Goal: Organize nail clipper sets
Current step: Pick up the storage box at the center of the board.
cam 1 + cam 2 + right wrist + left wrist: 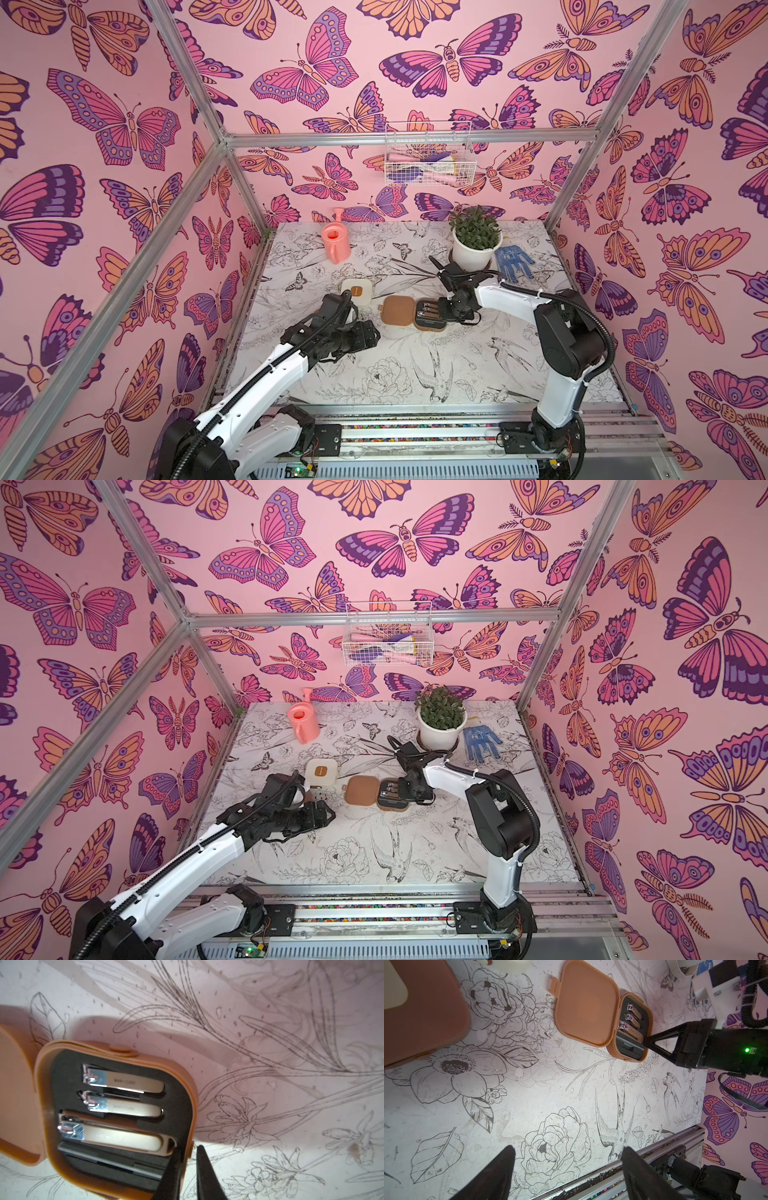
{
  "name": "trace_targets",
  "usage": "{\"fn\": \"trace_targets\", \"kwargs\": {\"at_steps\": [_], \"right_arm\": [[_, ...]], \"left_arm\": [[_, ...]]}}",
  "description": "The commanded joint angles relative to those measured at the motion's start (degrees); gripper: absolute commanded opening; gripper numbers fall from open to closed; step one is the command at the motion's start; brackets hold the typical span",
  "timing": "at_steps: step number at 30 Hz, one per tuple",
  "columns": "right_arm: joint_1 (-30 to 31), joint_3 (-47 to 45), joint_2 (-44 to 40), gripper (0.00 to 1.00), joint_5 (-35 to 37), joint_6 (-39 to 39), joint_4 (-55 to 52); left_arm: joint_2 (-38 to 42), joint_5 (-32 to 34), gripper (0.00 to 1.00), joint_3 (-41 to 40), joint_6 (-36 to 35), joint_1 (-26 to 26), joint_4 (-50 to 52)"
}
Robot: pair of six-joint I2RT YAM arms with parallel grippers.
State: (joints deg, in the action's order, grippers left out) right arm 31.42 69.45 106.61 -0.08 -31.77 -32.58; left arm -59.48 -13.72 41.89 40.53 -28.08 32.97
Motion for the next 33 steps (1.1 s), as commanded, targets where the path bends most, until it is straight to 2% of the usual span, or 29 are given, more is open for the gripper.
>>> {"fn": "trace_targets", "kwargs": {"at_steps": [1,3,6,11,14,17,23,27,31,33], "right_arm": [[0.3,-0.8,1.6,0.07,1.3,-1.2,-0.1],[0.3,-0.7,1.7,0.00,1.6,-1.3,-0.2],[0.1,-0.6,1.3,0.00,1.9,-1.2,-0.2],[-2.7,-2.6,-2.6,0.00,-2.6,-0.5,2.0],[-3.6,-2.2,-5.1,0.00,-2.7,1.1,0.4],[-3.6,-1.6,-6.3,0.00,-3.4,2.1,-0.7],[-3.6,-2.0,-8.2,0.00,-4.1,2.3,-1.1],[-3.6,-1.6,-9.5,0.00,-4.1,2.7,-2.0],[-3.6,-1.2,-10.2,0.00,-5.7,2.7,-2.1],[-3.6,-1.2,-10.8,0.00,-6.7,2.5,-2.0]], "left_arm": [[0.1,-0.1,0.82,0.8,-1.0,0.4,0.0],[-0.1,-0.1,0.82,0.8,-1.1,0.4,0.0],[-0.4,-0.2,0.82,0.7,-1.6,0.4,-0.6],[-1.0,-0.8,0.82,0.0,-1.8,0.6,-2.7],[-1.4,-2.2,0.81,-0.6,-1.4,0.7,-5.9],[-4.1,-2.1,0.80,0.1,-1.4,1.0,-8.2],[-10.5,0.4,0.71,2.1,-0.6,2.4,-8.2],[-12.0,1.3,0.59,2.3,-0.4,3.6,-8.5],[-12.9,1.2,0.58,2.4,-1.0,4.6,-10.3],[-16.1,0.4,0.59,2.9,-1.4,4.8,-11.6]]}}
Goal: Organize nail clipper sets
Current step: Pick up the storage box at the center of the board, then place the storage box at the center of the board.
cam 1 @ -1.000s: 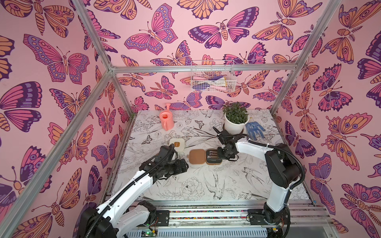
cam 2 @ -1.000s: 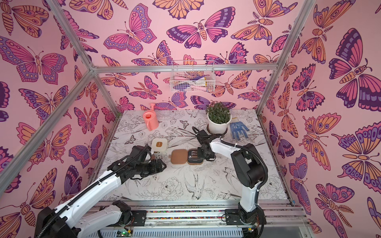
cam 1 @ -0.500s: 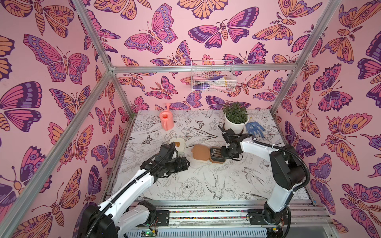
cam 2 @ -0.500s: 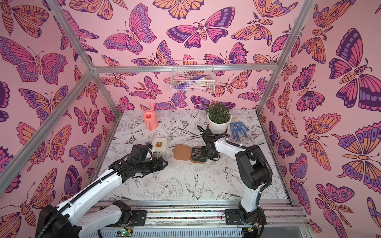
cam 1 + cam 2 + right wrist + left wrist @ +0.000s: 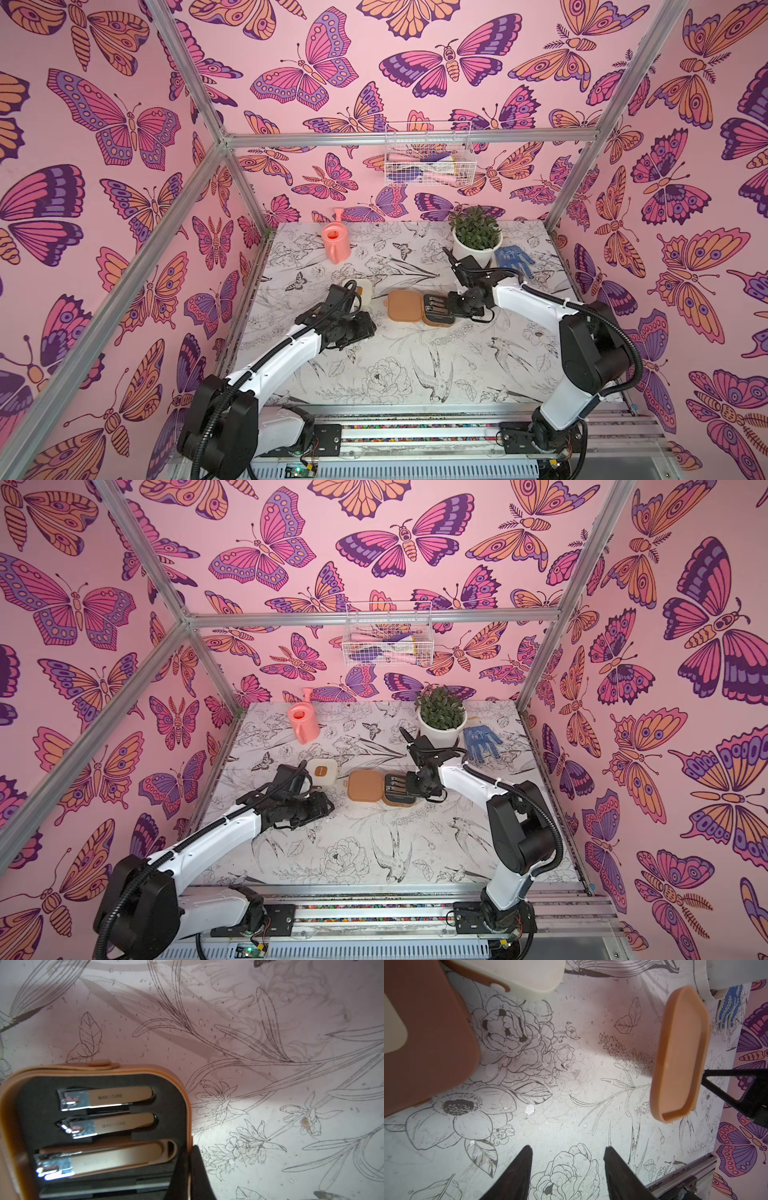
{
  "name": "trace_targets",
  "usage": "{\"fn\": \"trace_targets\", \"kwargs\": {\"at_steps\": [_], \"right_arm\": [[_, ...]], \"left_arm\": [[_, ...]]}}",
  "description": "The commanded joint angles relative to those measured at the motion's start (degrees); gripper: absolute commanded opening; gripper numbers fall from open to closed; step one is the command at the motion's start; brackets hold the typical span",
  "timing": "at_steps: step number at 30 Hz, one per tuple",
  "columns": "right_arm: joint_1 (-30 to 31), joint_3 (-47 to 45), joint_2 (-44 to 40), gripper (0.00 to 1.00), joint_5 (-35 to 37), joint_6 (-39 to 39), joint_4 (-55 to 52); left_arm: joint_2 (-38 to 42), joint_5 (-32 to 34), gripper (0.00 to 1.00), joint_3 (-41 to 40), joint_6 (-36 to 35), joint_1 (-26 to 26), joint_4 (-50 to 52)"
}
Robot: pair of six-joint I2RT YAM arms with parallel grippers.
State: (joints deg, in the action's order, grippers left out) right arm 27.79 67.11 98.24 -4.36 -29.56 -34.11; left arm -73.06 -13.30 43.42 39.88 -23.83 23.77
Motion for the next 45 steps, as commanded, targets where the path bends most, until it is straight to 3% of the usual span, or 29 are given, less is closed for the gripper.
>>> {"fn": "trace_targets", "kwargs": {"at_steps": [1,15,27,45], "right_arm": [[0.0,1.0,-2.5,0.00,-2.8,0.2,-0.3],[2.5,2.1,-0.8,0.00,-6.3,1.5,-1.5],[5.7,5.6,4.0,0.00,0.9,2.6,-4.8],[13.6,8.0,12.6,0.00,6.4,-4.4,0.9]], "left_arm": [[-3.3,-0.3,0.59,1.6,-0.8,0.5,-2.7],[-9.0,-5.1,0.65,2.0,0.7,0.5,-15.3],[-6.7,-6.2,0.68,0.5,1.1,0.5,-19.0],[-14.7,-9.7,0.70,1.9,1.0,-3.1,-25.5]]}}
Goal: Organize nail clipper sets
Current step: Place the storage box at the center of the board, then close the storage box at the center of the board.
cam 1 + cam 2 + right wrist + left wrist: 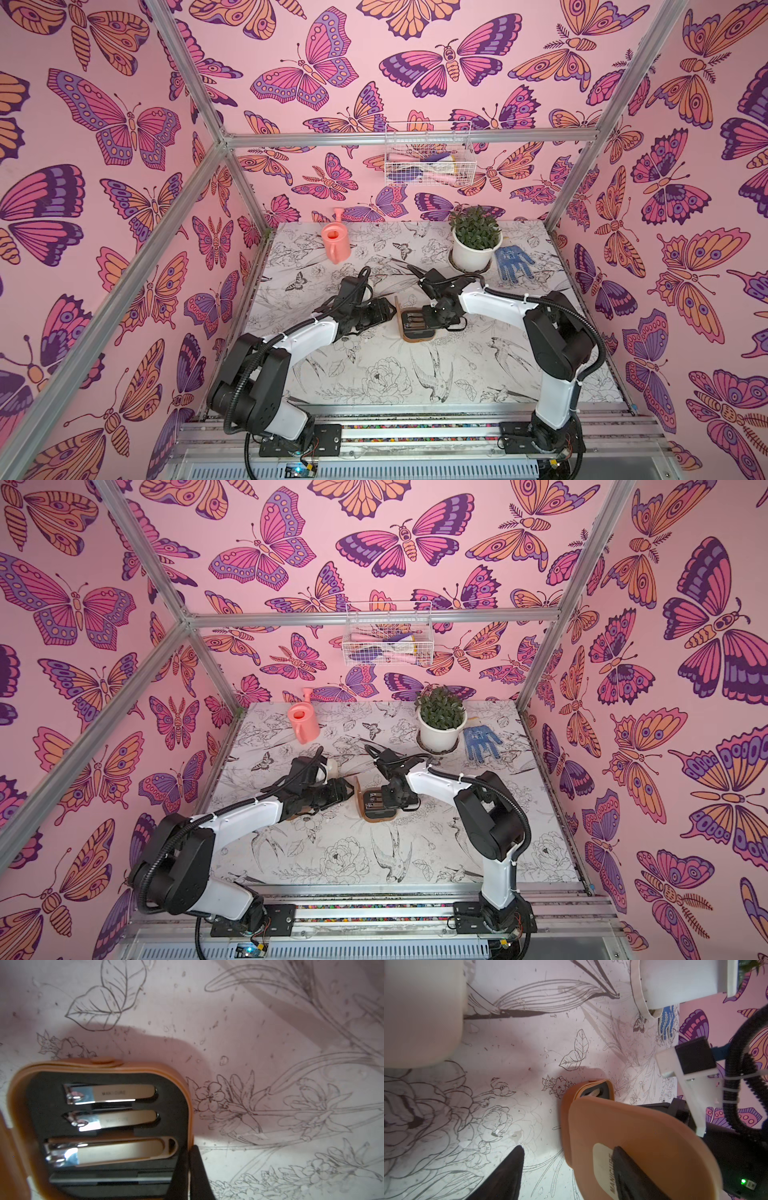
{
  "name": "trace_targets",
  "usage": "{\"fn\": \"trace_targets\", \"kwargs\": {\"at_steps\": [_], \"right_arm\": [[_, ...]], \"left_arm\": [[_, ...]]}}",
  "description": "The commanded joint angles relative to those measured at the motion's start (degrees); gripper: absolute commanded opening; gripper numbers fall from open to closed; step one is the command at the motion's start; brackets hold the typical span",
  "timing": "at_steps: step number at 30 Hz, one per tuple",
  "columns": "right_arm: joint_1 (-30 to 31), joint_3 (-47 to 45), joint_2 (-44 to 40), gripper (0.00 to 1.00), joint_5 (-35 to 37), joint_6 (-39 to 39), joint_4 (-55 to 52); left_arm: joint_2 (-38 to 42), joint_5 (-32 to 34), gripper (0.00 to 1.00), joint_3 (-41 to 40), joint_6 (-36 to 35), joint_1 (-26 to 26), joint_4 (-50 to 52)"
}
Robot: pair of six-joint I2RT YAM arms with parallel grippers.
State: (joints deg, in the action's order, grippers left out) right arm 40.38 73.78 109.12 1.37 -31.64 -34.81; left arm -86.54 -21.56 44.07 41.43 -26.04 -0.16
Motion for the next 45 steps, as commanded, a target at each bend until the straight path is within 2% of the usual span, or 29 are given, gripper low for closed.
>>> {"fn": "trace_targets", "kwargs": {"at_steps": [1,10,13,19,24,29,35,40,45], "right_arm": [[1.2,1.4,2.1,0.00,0.7,-2.7,2.0],[1.6,0.8,1.9,0.01,1.3,-3.9,3.1],[1.6,0.5,0.7,0.14,1.8,-3.7,2.8],[1.6,-0.2,-3.0,0.32,2.3,-2.8,2.0],[1.6,-1.1,-6.8,0.37,3.1,-2.6,1.4],[1.5,-2.4,-10.7,0.36,5.1,-2.6,0.6],[0.0,-4.3,-16.0,0.50,12.8,-1.0,-5.1],[-3.5,-6.5,-21.5,0.61,8.4,1.6,-4.1],[-6.8,-8.6,-22.8,0.66,-4.0,3.2,1.6]], "left_arm": [[-1.8,-1.6,0.70,1.4,-0.6,-1.3,-1.7],[-5.9,-1.6,0.70,1.4,-0.2,-3.0,-1.9],[-6.1,-1.2,0.70,1.2,-0.3,-3.0,-1.9],[-5.7,-0.4,0.70,1.5,-1.0,-3.0,-0.8],[-5.6,-0.1,0.70,2.2,-1.5,-3.0,0.0],[-5.4,0.0,0.70,3.0,-2.0,-3.0,0.7],[-6.0,-0.2,0.70,4.9,-2.5,-3.0,2.2],[-8.1,-0.1,0.71,7.3,-2.2,-3.3,4.5],[-11.1,0.5,0.72,9.1,-1.7,-4.3,7.5]]}}
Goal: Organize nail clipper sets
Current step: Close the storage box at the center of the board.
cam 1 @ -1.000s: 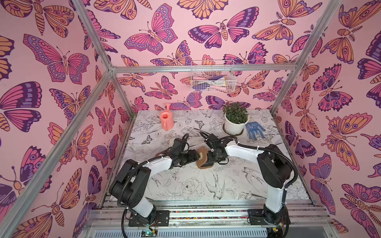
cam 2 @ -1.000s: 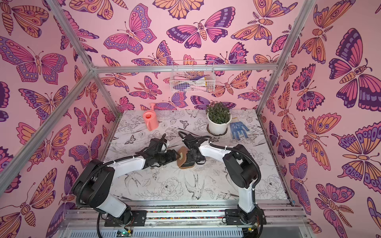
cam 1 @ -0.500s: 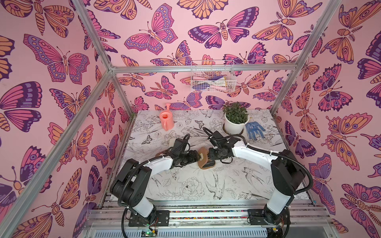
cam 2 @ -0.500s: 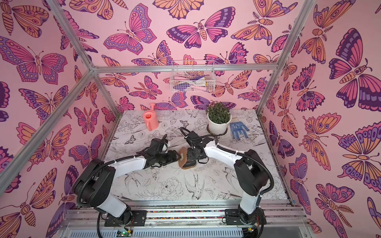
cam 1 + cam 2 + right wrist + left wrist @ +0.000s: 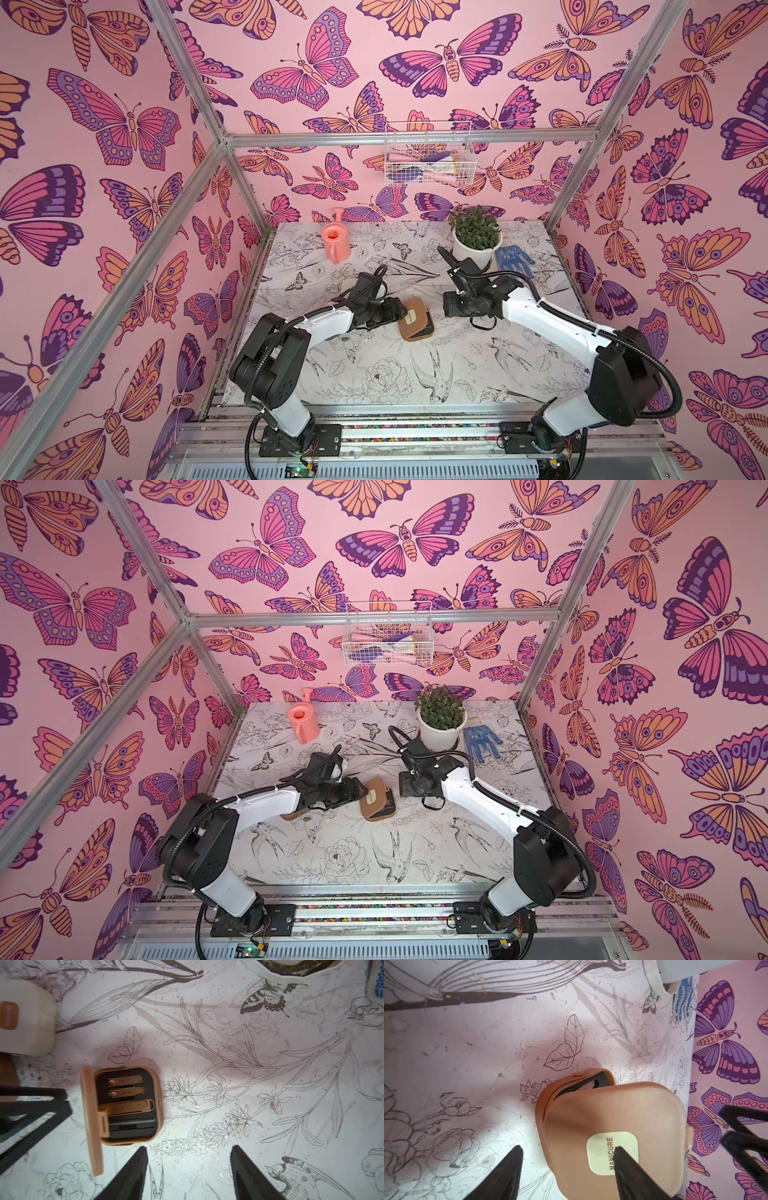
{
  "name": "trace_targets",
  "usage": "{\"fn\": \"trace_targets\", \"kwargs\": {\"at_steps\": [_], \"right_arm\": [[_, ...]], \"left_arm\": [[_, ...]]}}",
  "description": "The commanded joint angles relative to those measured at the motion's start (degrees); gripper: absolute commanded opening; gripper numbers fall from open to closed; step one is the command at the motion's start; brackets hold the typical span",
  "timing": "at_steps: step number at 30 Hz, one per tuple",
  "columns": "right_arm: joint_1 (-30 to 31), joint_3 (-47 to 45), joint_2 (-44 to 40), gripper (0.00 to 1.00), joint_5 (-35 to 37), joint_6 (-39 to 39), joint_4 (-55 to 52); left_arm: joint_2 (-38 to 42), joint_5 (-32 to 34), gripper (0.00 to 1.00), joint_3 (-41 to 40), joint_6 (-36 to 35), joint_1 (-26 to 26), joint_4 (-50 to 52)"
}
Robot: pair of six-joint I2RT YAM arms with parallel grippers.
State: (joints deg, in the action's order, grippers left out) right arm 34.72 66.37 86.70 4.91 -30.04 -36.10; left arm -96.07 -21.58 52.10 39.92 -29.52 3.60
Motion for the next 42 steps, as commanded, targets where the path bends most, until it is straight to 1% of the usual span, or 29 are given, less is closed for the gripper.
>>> {"fn": "trace_targets", "kwargs": {"at_steps": [1,5,8,10,17,20,26,29,33,42], "right_arm": [[-1.4,-1.3,-0.2,0.66,-9.5,1.7,3.8],[-2.7,-1.5,2.2,0.68,-16.5,1.1,7.7],[-3.9,-1.7,5.8,0.65,-20.2,0.3,10.5],[-4.2,-1.6,7.5,0.63,-20.3,0.2,11.5],[-4.2,-1.9,13.3,0.51,-20.5,-0.2,14.1],[-4.1,-2.1,14.9,0.45,-21.3,-0.4,15.0],[-4.0,-3.3,15.2,0.42,-20.8,-0.6,15.6],[-3.9,-3.2,15.8,0.38,-20.6,-0.7,15.3],[-3.4,-3.1,15.7,0.38,-19.5,-0.6,14.9],[-2.8,-2.5,17.8,0.36,-19.6,-1.1,15.1]], "left_arm": [[-2.0,0.7,0.72,1.3,-0.1,-1.1,4.0],[-3.4,1.0,0.72,1.7,0.5,-2.0,4.6],[-4.4,1.4,0.73,2.7,0.8,-2.7,5.8],[-5.0,2.6,0.72,3.8,1.2,-3.2,7.9],[-5.5,10.6,0.72,8.0,0.6,-5.0,18.7],[-5.7,12.2,0.72,8.6,0.6,-5.6,20.9],[-7.3,12.7,0.72,9.4,1.1,-6.7,21.5],[-8.2,12.8,0.72,10.1,1.1,-7.0,22.0],[-8.4,13.1,0.72,10.4,1.2,-7.1,22.4],[-8.5,13.1,0.72,10.4,1.1,-7.3,22.5]]}}
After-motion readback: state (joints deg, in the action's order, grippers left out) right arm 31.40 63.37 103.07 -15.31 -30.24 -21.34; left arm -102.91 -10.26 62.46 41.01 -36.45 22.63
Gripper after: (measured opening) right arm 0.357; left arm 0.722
